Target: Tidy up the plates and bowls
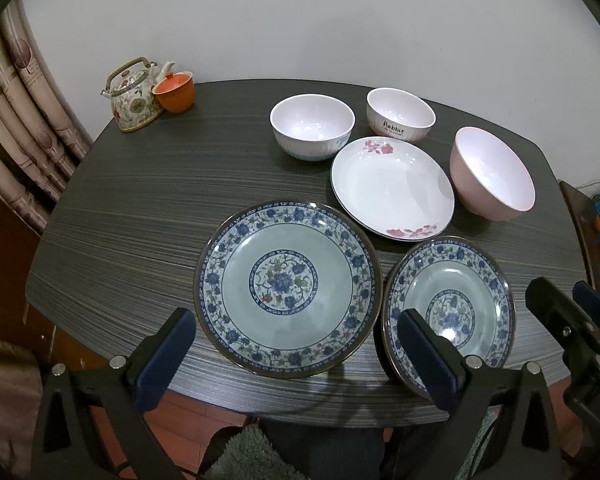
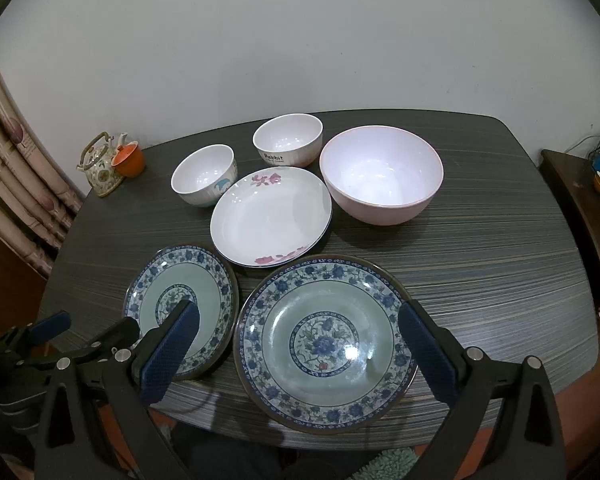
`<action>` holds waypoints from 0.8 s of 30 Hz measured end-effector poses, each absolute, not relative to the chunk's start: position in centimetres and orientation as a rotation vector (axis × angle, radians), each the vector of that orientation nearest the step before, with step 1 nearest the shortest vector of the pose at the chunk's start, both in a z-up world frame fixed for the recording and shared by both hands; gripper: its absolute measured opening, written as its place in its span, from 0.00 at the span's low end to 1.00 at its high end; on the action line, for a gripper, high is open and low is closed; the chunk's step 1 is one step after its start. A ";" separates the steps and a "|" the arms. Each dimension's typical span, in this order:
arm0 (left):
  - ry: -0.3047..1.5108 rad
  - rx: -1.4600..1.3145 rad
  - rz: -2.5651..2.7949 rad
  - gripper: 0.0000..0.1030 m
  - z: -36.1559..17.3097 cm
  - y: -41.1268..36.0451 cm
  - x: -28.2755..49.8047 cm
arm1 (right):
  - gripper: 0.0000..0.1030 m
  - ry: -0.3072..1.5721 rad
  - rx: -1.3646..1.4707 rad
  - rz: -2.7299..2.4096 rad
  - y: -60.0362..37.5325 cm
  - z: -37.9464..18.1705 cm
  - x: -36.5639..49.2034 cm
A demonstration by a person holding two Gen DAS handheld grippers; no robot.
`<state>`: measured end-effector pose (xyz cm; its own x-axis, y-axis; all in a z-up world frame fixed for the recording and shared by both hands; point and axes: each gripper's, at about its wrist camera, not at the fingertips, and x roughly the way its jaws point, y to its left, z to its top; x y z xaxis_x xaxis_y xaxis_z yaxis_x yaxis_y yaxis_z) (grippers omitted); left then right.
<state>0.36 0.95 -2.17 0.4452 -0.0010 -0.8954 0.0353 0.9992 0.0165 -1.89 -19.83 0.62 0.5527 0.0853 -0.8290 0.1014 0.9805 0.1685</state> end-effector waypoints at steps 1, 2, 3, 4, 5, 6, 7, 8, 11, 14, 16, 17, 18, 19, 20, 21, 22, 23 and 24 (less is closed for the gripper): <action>1.110 0.034 -0.023 1.00 -2.2 1.0 0.4 | 0.96 0.988 0.206 -0.010 -19.8 0.6 -1.9; 1.111 0.032 -0.023 1.00 -2.2 1.0 0.3 | 0.96 0.987 0.205 -0.009 -19.7 0.6 -2.0; 1.111 0.032 -0.023 1.00 -2.2 1.1 0.3 | 0.96 0.987 0.203 -0.009 -19.7 0.6 -2.1; 1.111 0.033 -0.023 1.00 -2.2 1.1 0.3 | 0.96 0.987 0.202 -0.009 -19.6 0.6 -2.2; 1.112 0.032 -0.023 1.00 -2.2 1.1 0.3 | 0.96 0.987 0.203 -0.008 -19.7 0.6 -2.2; 1.111 0.032 -0.024 1.00 -2.2 1.1 0.3 | 0.96 0.987 0.203 -0.007 -19.6 0.6 -2.2; 1.111 0.032 -0.024 1.00 -2.2 1.1 0.3 | 0.96 0.987 0.201 -0.007 -19.6 0.6 -2.3; 1.111 0.033 -0.022 1.00 -2.2 1.0 0.4 | 0.96 0.988 0.201 -0.007 -19.6 0.6 -2.3; 1.111 0.032 -0.022 1.00 -2.2 1.0 0.4 | 0.96 0.989 0.200 -0.006 -19.6 0.6 -2.2; 1.111 0.031 -0.023 1.00 -2.2 1.0 0.4 | 0.96 0.989 0.200 -0.005 -19.6 0.6 -2.1; 1.111 0.033 -0.023 1.00 -2.2 1.0 0.4 | 0.96 0.989 0.200 -0.007 -19.5 0.6 -2.2; 1.112 0.032 -0.023 1.00 -2.2 1.0 0.4 | 0.96 0.991 0.201 -0.005 -19.6 0.6 -2.1; 1.111 0.032 -0.023 1.00 -2.2 1.0 0.4 | 0.96 0.989 0.200 -0.005 -19.6 0.6 -2.1; 1.111 0.032 -0.023 1.00 -2.2 1.0 0.4 | 0.96 0.989 0.199 -0.006 -19.5 0.6 -2.2; 1.112 0.032 -0.023 1.00 -2.2 1.0 0.4 | 0.96 0.990 0.200 -0.006 -19.6 0.6 -2.1; 1.113 0.031 -0.023 1.00 -2.2 1.0 0.4 | 0.96 0.991 0.202 -0.005 -19.6 0.6 -2.1; 1.113 0.030 -0.023 1.00 -2.2 1.0 0.4 | 0.96 0.992 0.201 -0.005 -19.5 0.6 -2.1; 1.114 0.030 -0.024 1.00 -2.3 1.0 0.4 | 0.96 0.992 0.200 -0.005 -19.5 0.6 -2.1; 1.115 0.028 -0.025 1.00 -2.3 1.0 0.4 | 0.96 0.992 0.200 -0.004 -19.5 0.6 -2.1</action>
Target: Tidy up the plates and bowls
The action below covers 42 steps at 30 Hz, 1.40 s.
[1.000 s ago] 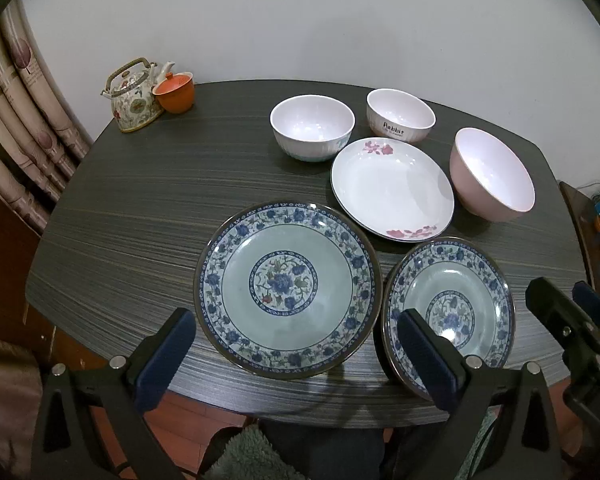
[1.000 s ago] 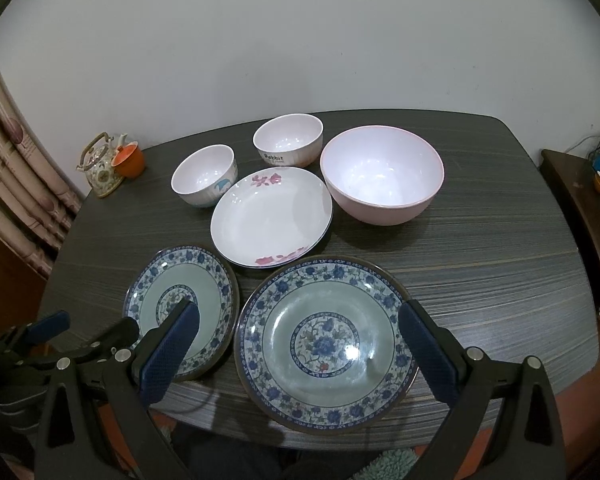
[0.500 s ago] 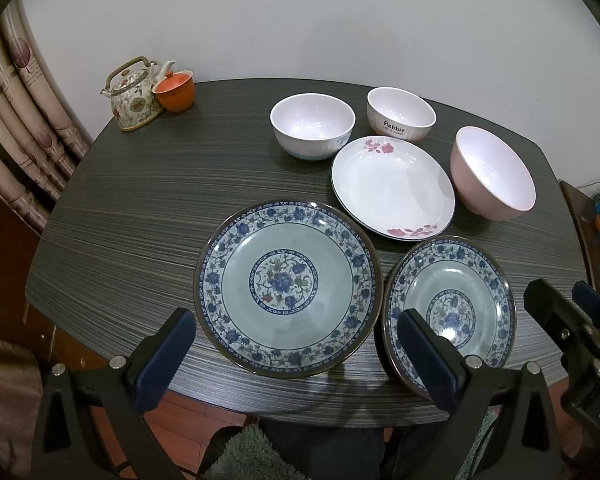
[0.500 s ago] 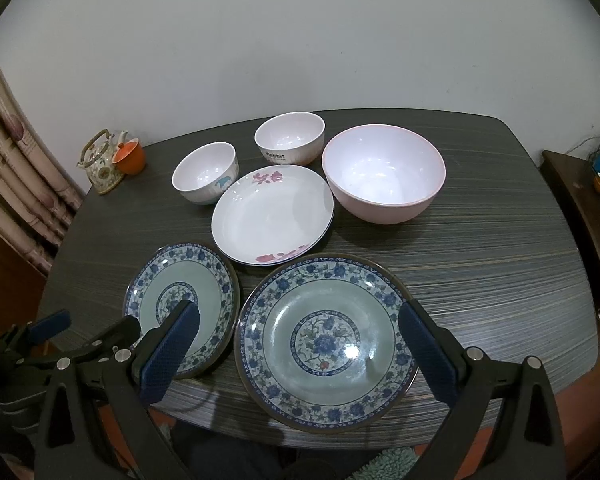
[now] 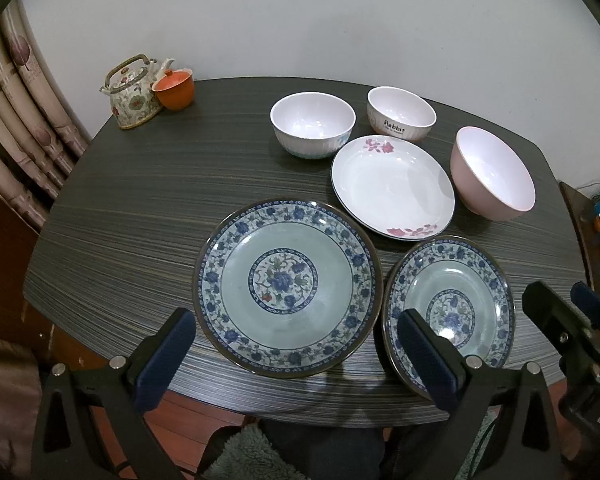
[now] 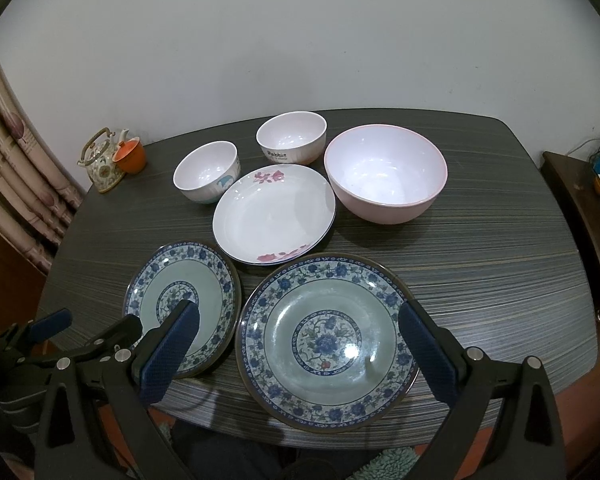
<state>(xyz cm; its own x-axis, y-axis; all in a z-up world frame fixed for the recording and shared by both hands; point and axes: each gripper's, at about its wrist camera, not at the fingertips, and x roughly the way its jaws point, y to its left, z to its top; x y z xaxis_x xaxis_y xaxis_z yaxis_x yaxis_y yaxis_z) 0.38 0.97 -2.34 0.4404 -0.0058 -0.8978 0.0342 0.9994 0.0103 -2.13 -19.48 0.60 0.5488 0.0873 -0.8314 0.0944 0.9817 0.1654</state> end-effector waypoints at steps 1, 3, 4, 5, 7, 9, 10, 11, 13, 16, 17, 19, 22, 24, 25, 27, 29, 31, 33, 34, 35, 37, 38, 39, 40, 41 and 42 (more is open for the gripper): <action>1.116 0.027 -0.025 1.00 -2.4 1.0 0.4 | 0.96 0.992 0.201 -0.003 -19.5 0.6 -2.1; 1.117 0.025 -0.026 1.00 -2.5 0.9 0.4 | 0.96 0.993 0.201 -0.001 -19.5 0.6 -2.1; 1.119 0.022 -0.030 1.00 -2.6 0.9 0.4 | 0.96 0.993 0.200 -0.001 -19.4 0.5 -2.1; 1.121 0.019 -0.033 1.00 -2.7 0.9 0.5 | 0.96 0.994 0.200 0.000 -19.4 0.5 -2.0; 1.124 0.015 -0.035 1.00 -2.8 0.9 0.4 | 0.96 0.995 0.202 0.002 -19.4 0.5 -2.1; 1.128 0.010 -0.040 1.00 -2.9 1.0 0.6 | 0.96 0.998 0.202 0.003 -19.3 0.4 -2.0; 1.130 0.007 -0.042 1.00 -3.0 1.0 0.6 | 0.96 0.998 0.201 0.003 -19.3 0.4 -2.0; 1.134 0.001 -0.047 1.00 -2.9 1.1 0.7 | 0.96 0.998 0.201 0.004 -19.3 0.4 -2.0; 1.137 -0.010 -0.057 1.00 -3.0 1.1 0.8 | 0.96 0.998 0.204 0.005 -19.3 0.4 -2.0; 1.149 -0.037 -0.070 1.00 -3.1 1.6 1.0 | 0.96 0.996 0.202 0.011 -19.2 0.4 -2.0; 1.150 -0.044 -0.071 1.00 -3.1 1.8 1.2 | 0.95 0.996 0.204 0.014 -19.2 0.3 -1.9; 1.154 -0.065 -0.077 0.99 -3.2 2.4 1.4 | 0.93 1.002 0.216 0.029 -19.2 0.2 -1.9; 1.172 -0.115 -0.088 0.93 -3.5 3.5 1.8 | 0.82 1.018 0.240 0.064 -19.3 -0.3 -1.6; 1.183 -0.147 -0.078 0.87 -3.8 4.4 2.1 | 0.77 1.036 0.275 0.098 -19.5 -0.6 -1.2; 1.191 -0.163 -0.070 0.87 -4.0 4.9 2.3 | 0.73 1.044 0.298 0.119 -19.6 -0.9 -1.1; 1.202 -0.196 -0.059 0.86 -4.4 5.9 2.5 | 0.70 1.056 0.323 0.146 -19.7 -1.2 -0.7; 1.206 -0.227 -0.051 0.84 -4.6 6.9 2.8 | 0.68 1.073 0.364 0.186 -19.8 -1.7 -0.2; 1.215 -0.270 -0.050 0.80 -4.9 8.1 3.0 | 0.66 1.097 0.421 0.235 -19.9 -2.5 0.4; 1.240 -0.341 -0.056 0.73 -5.6 9.5 3.3 | 0.63 1.115 0.455 0.265 -20.0 -3.0 1.0; 1.253 -0.381 -0.056 0.73 -5.9 10.3 3.5 | 0.61 1.124 0.472 0.284 -19.9 -3.4 1.3; 1.261 -0.409 -0.052 0.73 -6.2 11.0 3.6 | 0.59 1.129 0.481 0.294 -19.9 -3.7 1.5; 1.274 -0.458 -0.038 0.73 -6.7 12.4 3.8 | 0.58 1.155 0.502 0.308 -19.7 -4.5 2.2; 1.279 -0.480 -0.034 0.73 -7.0 13.0 4.0 | 0.58 1.166 0.510 0.316 -19.7 -4.8 2.5; 1.282 -0.501 -0.032 0.73 -7.2 13.5 4.1 | 0.58 1.175 0.523 0.329 -19.6 -5.2 2.7; 1.286 -0.522 -0.031 0.73 -7.5 14.1 4.2 | 0.58 1.184 0.533 0.341 -19.5 -5.4 3.0; 1.288 -0.540 -0.032 0.71 -7.7 14.6 4.2 | 0.57 1.193 0.535 0.346 -19.4 -5.7 3.3; 1.291 -0.557 -0.033 0.67 -7.9 14.9 4.3 | 0.56 1.205 0.538 0.353 -19.2 -6.1 3.6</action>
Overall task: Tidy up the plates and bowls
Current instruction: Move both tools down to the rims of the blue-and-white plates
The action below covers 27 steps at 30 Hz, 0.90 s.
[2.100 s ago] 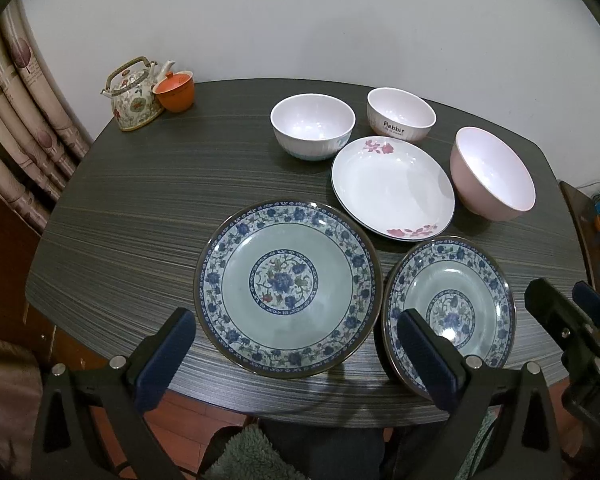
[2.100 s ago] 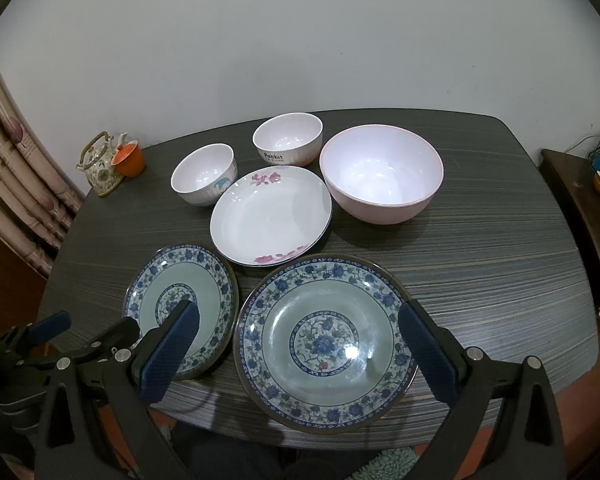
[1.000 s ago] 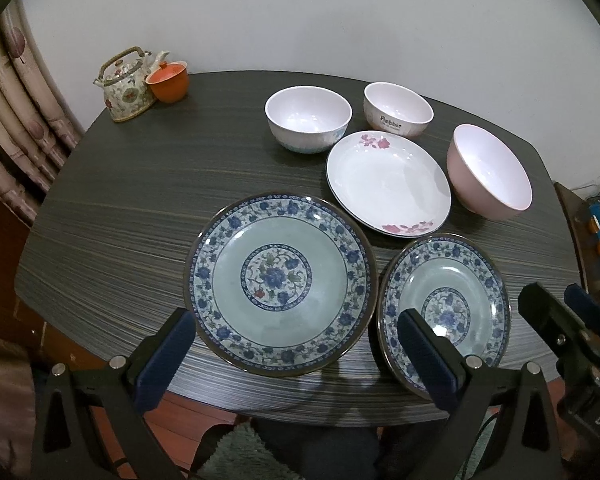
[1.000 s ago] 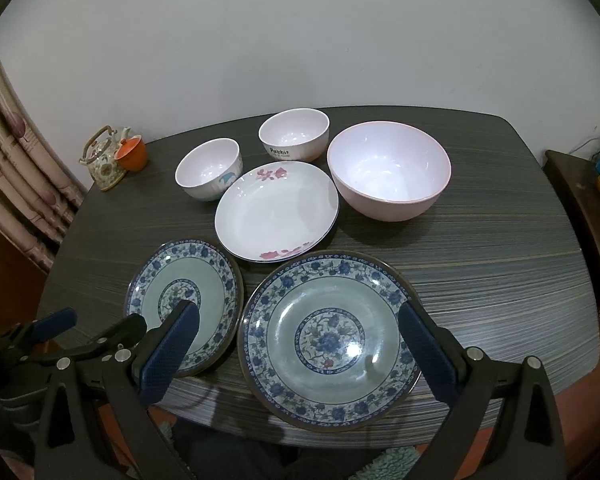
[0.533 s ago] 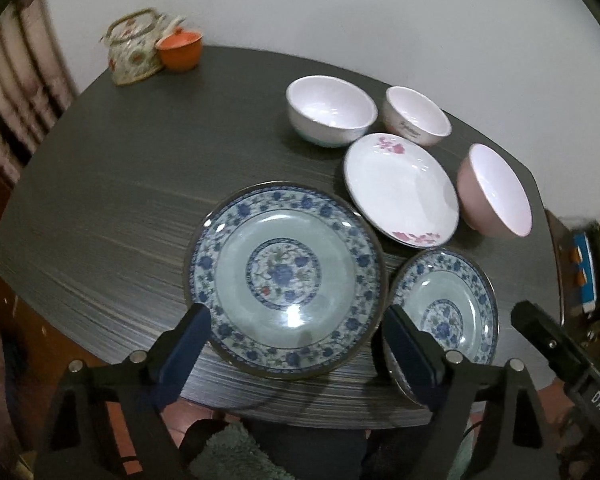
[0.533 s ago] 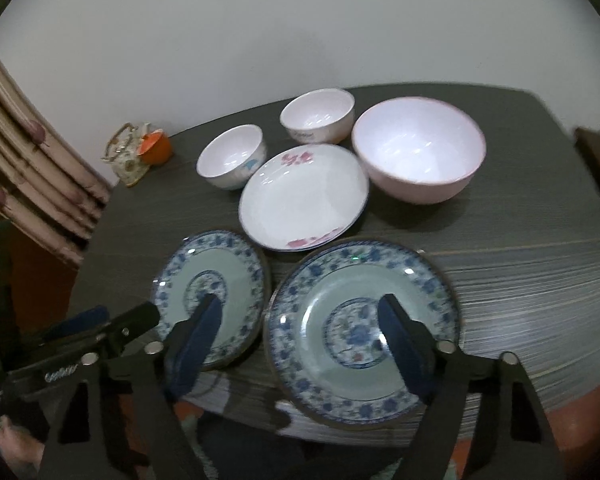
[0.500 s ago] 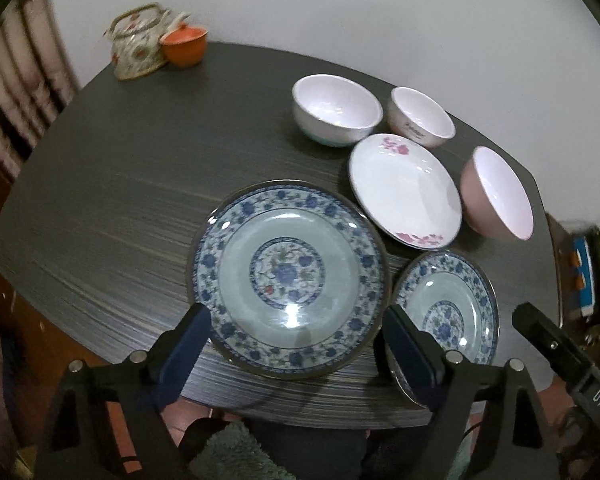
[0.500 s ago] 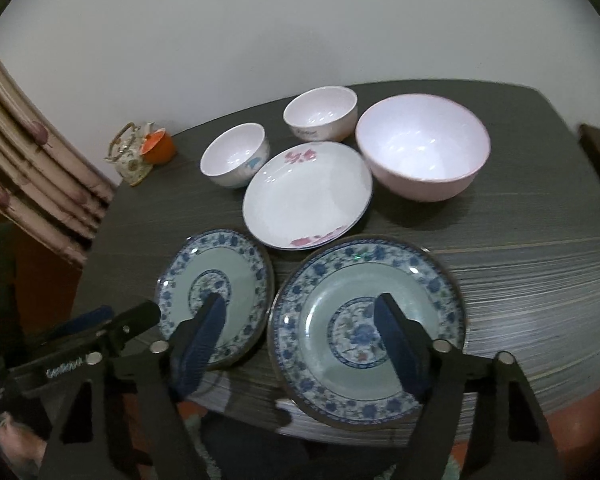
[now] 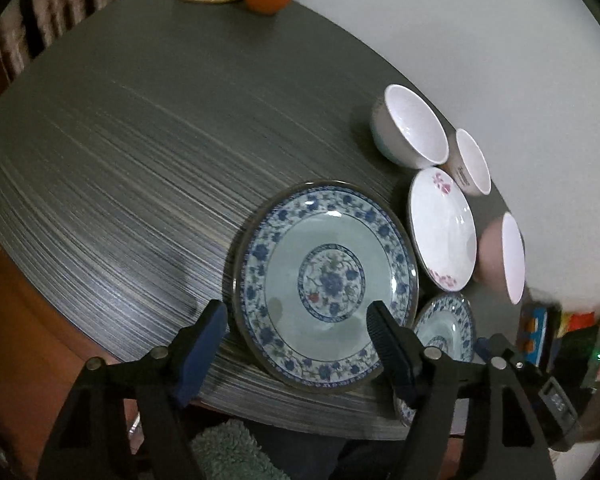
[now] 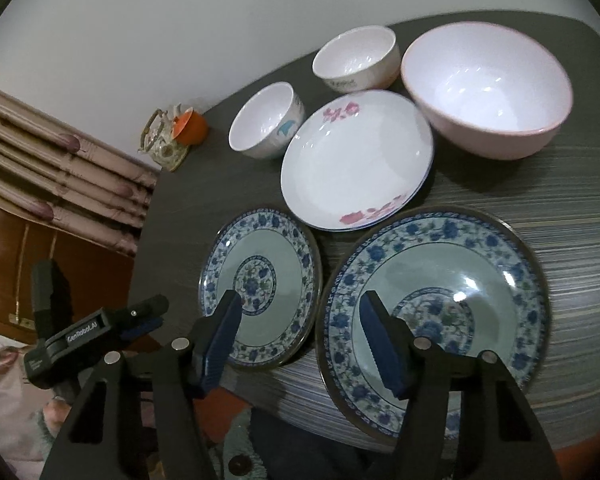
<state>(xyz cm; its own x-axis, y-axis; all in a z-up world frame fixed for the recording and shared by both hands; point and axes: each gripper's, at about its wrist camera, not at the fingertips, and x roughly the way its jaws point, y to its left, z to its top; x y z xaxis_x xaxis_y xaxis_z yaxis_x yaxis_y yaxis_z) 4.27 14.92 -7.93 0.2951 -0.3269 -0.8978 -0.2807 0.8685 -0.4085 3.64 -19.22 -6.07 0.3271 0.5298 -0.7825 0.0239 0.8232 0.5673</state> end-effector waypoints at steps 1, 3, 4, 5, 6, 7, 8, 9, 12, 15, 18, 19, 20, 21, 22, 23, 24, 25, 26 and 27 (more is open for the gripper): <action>1.291 -0.578 -0.038 0.67 -8.1 15.4 4.3 | 0.56 1.213 0.543 0.361 -19.1 -6.3 3.9; 1.293 -0.595 -0.043 0.66 -8.5 16.0 4.4 | 0.51 1.234 0.549 0.372 -18.8 -6.9 4.7; 1.296 -0.606 -0.042 0.66 -8.7 16.2 4.5 | 0.49 1.245 0.554 0.378 -18.5 -7.2 5.2; 1.297 -0.614 -0.046 0.65 -8.9 16.5 4.5 | 0.47 1.252 0.556 0.383 -18.4 -7.4 5.5; 1.300 -0.617 -0.048 0.64 -9.0 16.7 4.5 | 0.46 1.260 0.555 0.391 -18.3 -7.7 5.8; 1.306 -0.621 -0.046 0.64 -9.2 16.9 4.6 | 0.45 1.268 0.550 0.392 -18.0 -7.9 6.2; 1.306 -0.622 -0.046 0.64 -9.4 16.9 4.7 | 0.44 1.276 0.541 0.394 -17.7 -8.2 6.6; 1.306 -0.623 -0.048 0.64 -9.5 17.0 4.8 | 0.43 1.282 0.535 0.399 -17.5 -8.4 7.0; 1.310 -0.637 -0.051 0.63 -9.9 17.5 5.0 | 0.42 1.308 0.509 0.408 -16.6 -9.1 8.0; 1.311 -0.650 -0.057 0.58 -10.2 17.9 5.2 | 0.40 1.332 0.484 0.417 -15.7 -10.0 8.9; 1.320 -0.647 -0.057 0.58 -10.6 18.1 5.4 | 0.38 1.351 0.465 0.425 -15.1 -10.8 9.7; 1.322 -0.648 -0.057 0.58 -10.7 18.2 5.4 | 0.38 1.356 0.457 0.424 -14.8 -11.0 10.0; 1.325 -0.648 -0.057 0.58 -10.9 18.3 5.5 | 0.38 1.364 0.449 0.420 -14.7 -11.2 10.2; 1.330 -0.648 -0.056 0.55 -11.0 18.3 5.6 | 0.38 1.369 0.445 0.422 -14.6 -11.5 10.4; 1.334 -0.652 -0.056 0.53 -11.2 18.5 5.6 | 0.37 1.373 0.441 0.426 -14.4 -11.7 10.6; 1.339 -0.656 -0.059 0.50 -11.4 18.4 5.7 | 0.37 1.378 0.433 0.428 -14.3 -11.9 10.8; 1.343 -0.657 -0.060 0.50 -11.6 18.4 5.7 | 0.37 1.384 0.426 0.425 -14.2 -12.1 11.0; 1.347 -0.656 -0.057 0.50 -11.7 18.5 5.8 | 0.36 1.388 0.423 0.425 -14.1 -12.4 11.2; 1.349 -0.652 -0.053 0.50 -11.9 18.5 5.8 | 0.35 1.395 0.419 0.425 -14.0 -12.7 11.4; 1.351 -0.648 -0.051 0.50 -12.0 18.5 5.8 | 0.35 1.399 0.417 0.423 -13.9 -12.9 11.5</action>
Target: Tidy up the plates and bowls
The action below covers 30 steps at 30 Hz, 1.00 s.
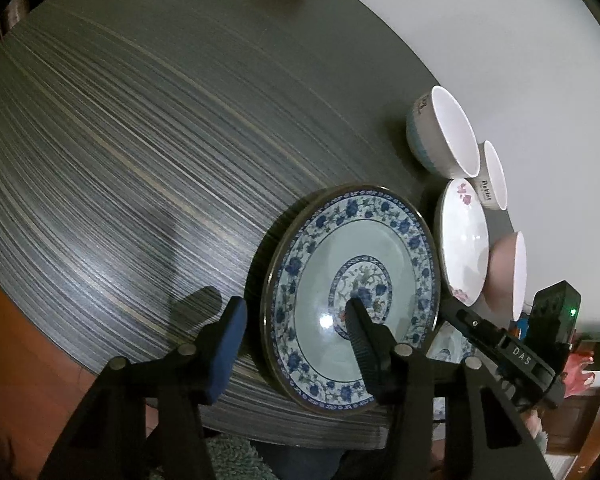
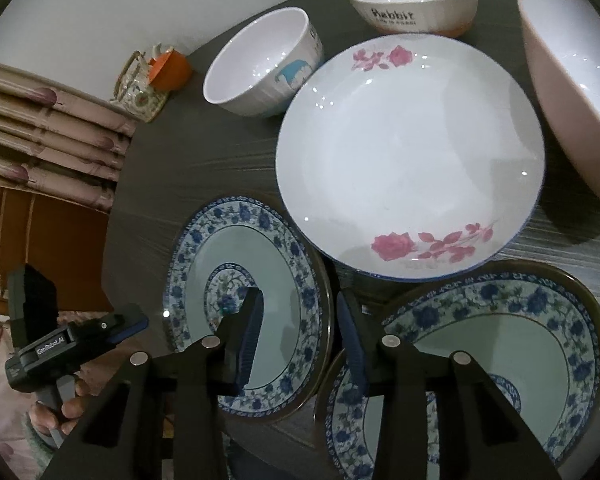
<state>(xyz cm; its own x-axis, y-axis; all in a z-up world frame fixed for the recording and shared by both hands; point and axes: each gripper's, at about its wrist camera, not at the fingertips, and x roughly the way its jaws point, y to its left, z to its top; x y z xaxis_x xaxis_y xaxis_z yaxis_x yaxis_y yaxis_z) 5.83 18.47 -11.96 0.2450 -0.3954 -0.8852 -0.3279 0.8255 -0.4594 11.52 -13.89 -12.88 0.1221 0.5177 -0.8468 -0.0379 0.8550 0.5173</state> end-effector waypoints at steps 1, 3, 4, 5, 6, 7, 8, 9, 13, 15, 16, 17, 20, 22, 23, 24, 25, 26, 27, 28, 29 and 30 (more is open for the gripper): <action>1.354 -0.646 -0.051 0.50 -12.1 18.5 5.9 | 0.34 1.404 0.415 0.423 -13.8 -13.1 11.7; 1.357 -0.645 -0.051 0.49 -12.3 18.4 6.0 | 0.33 1.409 0.410 0.426 -13.6 -13.4 12.0; 1.358 -0.642 -0.051 0.48 -12.4 18.4 6.0 | 0.33 1.411 0.406 0.426 -13.5 -13.5 12.2; 1.359 -0.641 -0.051 0.44 -12.5 18.3 6.1 | 0.32 1.411 0.404 0.427 -13.6 -13.5 12.1; 1.362 -0.642 -0.054 0.42 -12.6 18.4 6.0 | 0.32 1.411 0.403 0.429 -13.5 -13.6 12.3; 1.365 -0.642 -0.056 0.42 -12.7 18.4 6.1 | 0.31 1.414 0.402 0.429 -13.5 -13.7 12.4; 1.369 -0.638 -0.055 0.42 -12.9 18.4 6.1 | 0.30 1.414 0.401 0.430 -13.4 -13.8 12.5; 1.373 -0.634 -0.052 0.42 -13.0 18.4 6.2 | 0.30 1.415 0.400 0.429 -13.4 -13.9 12.6; 1.384 -0.640 -0.046 0.42 -13.7 18.5 6.3 | 0.28 1.420 0.398 0.432 -13.2 -14.3 13.1; 1.387 -0.639 -0.042 0.41 -13.9 18.6 6.4 | 0.28 1.423 0.398 0.432 -13.2 -14.5 13.1; 1.388 -0.638 -0.041 0.41 -14.1 18.6 6.5 | 0.27 1.425 0.399 0.434 -13.2 -14.5 13.2; 1.391 -0.638 -0.042 0.38 -14.3 18.6 6.5 | 0.27 1.426 0.398 0.434 -13.2 -14.6 13.2; 1.403 -0.636 -0.045 0.34 -14.7 18.4 6.7 | 0.27 1.431 0.398 0.431 -13.3 -14.8 13.2; 1.410 -0.634 -0.039 0.34 -15.0 18.4 6.7 | 0.26 1.436 0.396 0.429 -13.2 -15.0 13.2; 1.411 -0.635 -0.039 0.34 -15.1 18.4 6.8 | 0.26 1.438 0.395 0.431 -13.2 -15.1 13.2; 1.410 -0.634 -0.040 0.34 -15.2 18.4 6.8 | 0.25 1.440 0.395 0.430 -13.1 -15.2 13.2; 1.408 -0.633 -0.040 0.33 -15.2 18.3 6.9 | 0.25 1.441 0.395 0.431 -13.1 -15.3 13.2; 1.407 -0.629 -0.039 0.31 -15.2 18.3 6.9 | 0.25 1.438 0.396 0.436 -13.0 -15.3 13.2; 1.406 -0.627 -0.042 0.28 -15.2 18.3 7.0 | 0.26 1.434 0.393 0.439 -12.9 -15.3 13.2; 1.407 -0.627 -0.046 0.26 -15.3 18.2 7.0 | 0.25 1.436 0.389 0.439 -12.9 -15.3 13.2; 1.408 -0.629 -0.050 0.22 -15.3 18.1 7.1 | 0.24 1.437 0.387 0.439 -12.6 -15.4 13.3; 1.409 -0.627 -0.055 0.21 -15.3 18.1 7.1 | 0.23 1.438 0.387 0.442 -12.6 -15.4 13.4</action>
<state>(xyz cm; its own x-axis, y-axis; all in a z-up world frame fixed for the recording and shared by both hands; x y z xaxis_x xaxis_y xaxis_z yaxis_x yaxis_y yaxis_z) 7.09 18.15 -15.30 0.1883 -0.3962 -0.8986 -0.3251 0.8383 -0.4377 13.37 -12.57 -15.41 0.0778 0.5111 -0.8560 -0.0583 0.8595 0.5078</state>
